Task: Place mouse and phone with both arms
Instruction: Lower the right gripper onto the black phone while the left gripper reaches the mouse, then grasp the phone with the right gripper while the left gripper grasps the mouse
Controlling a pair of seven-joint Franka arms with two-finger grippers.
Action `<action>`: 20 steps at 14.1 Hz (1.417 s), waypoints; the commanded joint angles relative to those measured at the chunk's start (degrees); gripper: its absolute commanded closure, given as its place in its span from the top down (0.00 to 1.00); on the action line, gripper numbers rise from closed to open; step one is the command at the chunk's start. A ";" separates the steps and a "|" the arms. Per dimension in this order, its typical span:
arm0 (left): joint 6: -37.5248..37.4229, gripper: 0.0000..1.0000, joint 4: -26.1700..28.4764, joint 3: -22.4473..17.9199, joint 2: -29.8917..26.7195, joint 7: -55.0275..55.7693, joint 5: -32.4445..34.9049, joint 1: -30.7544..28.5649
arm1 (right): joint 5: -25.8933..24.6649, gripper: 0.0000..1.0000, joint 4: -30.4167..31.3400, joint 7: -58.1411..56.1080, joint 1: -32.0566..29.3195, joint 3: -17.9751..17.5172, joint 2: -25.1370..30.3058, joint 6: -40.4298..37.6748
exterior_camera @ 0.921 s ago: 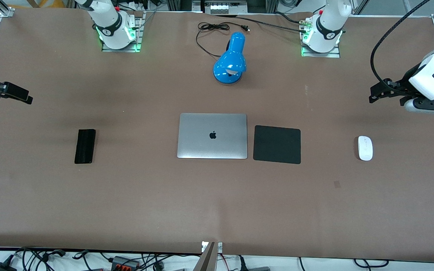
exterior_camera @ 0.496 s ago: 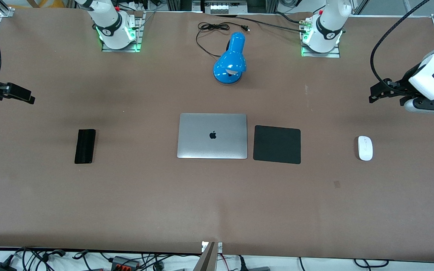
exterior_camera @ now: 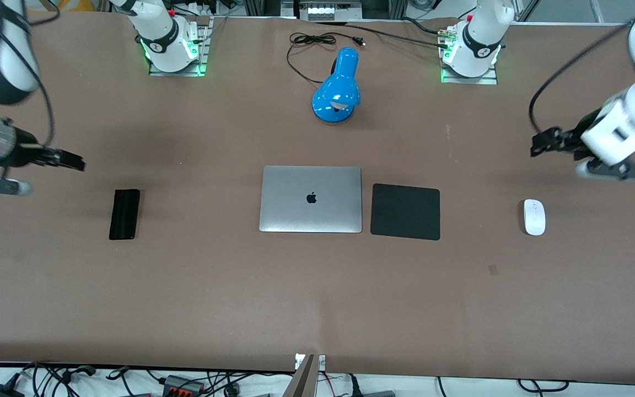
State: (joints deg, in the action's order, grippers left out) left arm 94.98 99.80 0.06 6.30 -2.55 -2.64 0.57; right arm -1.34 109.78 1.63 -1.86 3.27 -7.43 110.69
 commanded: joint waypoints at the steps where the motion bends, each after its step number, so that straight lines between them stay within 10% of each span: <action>1: 2.38 1.00 -1.88 -0.76 9.05 -0.26 1.39 -0.31 | -1.13 1.00 13.32 -1.72 -0.78 -0.72 -0.12 18.78; 11: 51.06 1.00 14.61 -0.67 21.74 -14.15 5.90 -11.30 | -0.69 1.00 16.44 -11.48 -3.15 -0.80 -16.83 46.10; 17: 58.39 1.00 20.00 -0.41 22.88 -14.15 5.90 -11.47 | 0.54 1.00 15.29 -8.40 -2.62 -1.07 -18.49 45.93; 20: 58.30 0.75 20.44 -0.41 22.88 -14.50 5.90 -12.26 | 0.02 1.00 14.50 -9.02 -2.27 -1.07 -19.29 46.02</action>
State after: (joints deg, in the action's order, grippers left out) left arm 152.46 119.12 -0.63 29.93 -15.96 2.44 -10.70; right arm -1.39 125.24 -7.58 -4.27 2.56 -25.95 156.67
